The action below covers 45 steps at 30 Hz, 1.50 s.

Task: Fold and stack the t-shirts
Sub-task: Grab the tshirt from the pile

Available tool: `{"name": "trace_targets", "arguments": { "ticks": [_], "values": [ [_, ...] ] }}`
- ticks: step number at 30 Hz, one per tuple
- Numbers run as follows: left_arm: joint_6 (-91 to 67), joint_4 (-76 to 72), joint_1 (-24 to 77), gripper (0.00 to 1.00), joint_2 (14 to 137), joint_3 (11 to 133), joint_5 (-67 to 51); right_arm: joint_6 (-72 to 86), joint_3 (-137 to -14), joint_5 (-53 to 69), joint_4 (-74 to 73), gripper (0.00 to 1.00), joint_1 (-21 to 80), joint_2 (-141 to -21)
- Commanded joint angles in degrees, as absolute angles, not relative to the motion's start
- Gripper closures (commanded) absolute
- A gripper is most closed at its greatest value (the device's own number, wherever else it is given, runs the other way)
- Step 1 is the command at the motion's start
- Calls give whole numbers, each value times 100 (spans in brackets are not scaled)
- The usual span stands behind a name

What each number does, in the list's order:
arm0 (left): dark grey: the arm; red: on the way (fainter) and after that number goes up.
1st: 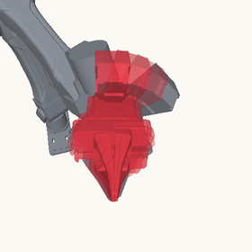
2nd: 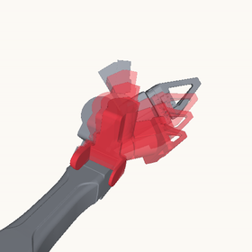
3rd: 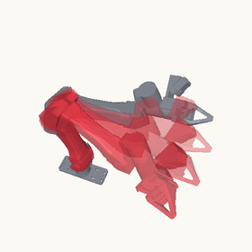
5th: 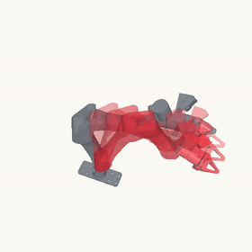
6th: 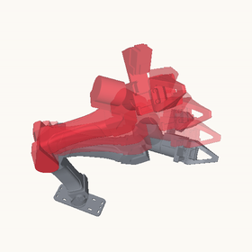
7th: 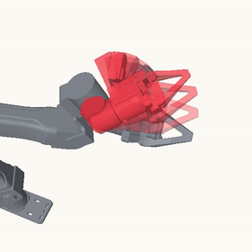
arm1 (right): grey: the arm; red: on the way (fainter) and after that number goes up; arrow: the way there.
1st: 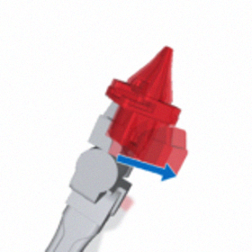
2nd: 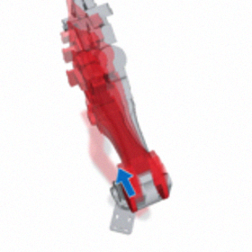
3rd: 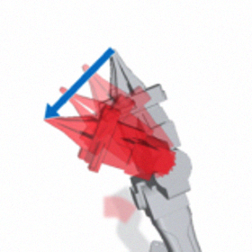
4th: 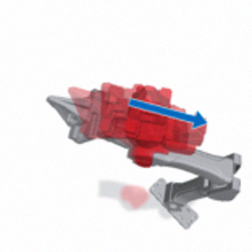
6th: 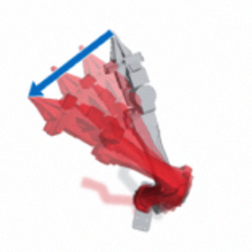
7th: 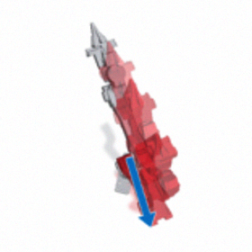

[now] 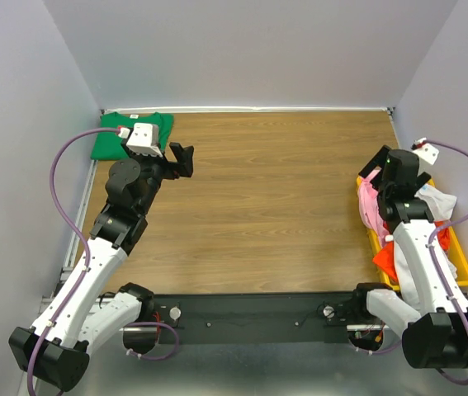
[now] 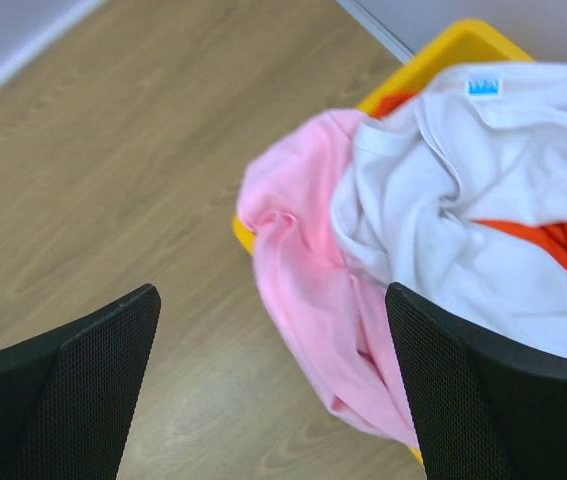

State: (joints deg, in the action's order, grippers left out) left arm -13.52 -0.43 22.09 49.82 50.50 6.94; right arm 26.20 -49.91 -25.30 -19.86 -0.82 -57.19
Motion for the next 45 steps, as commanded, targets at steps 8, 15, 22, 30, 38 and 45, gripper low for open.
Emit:
{"name": "trace_targets", "arguments": {
  "ticks": [8,15,22,30,38,45],
  "values": [
    [-1441,-123,2171,2,4922,4992,457,3331,-4658,-3532,-2303,0,-351,-6274],
    [-1407,-132,2180,2,4878,4975,448,3437,-4658,-3428,-2127,0,-835,-6723],
    [-1371,-132,2180,2,4834,4983,474,3410,-4430,-3104,-1741,2,-1335,-7048],
    [-1327,-97,2171,2,4816,5001,624,3173,-4456,-2980,-1407,27,-1511,-7295],
    [-1292,-79,2171,2,4834,5010,685,3059,-4597,-2927,-1362,100,-1600,-7190],
    [-1301,-70,2171,2,4860,5010,703,2673,-5211,-2251,-1538,100,-1591,-6075]
  ]
}}
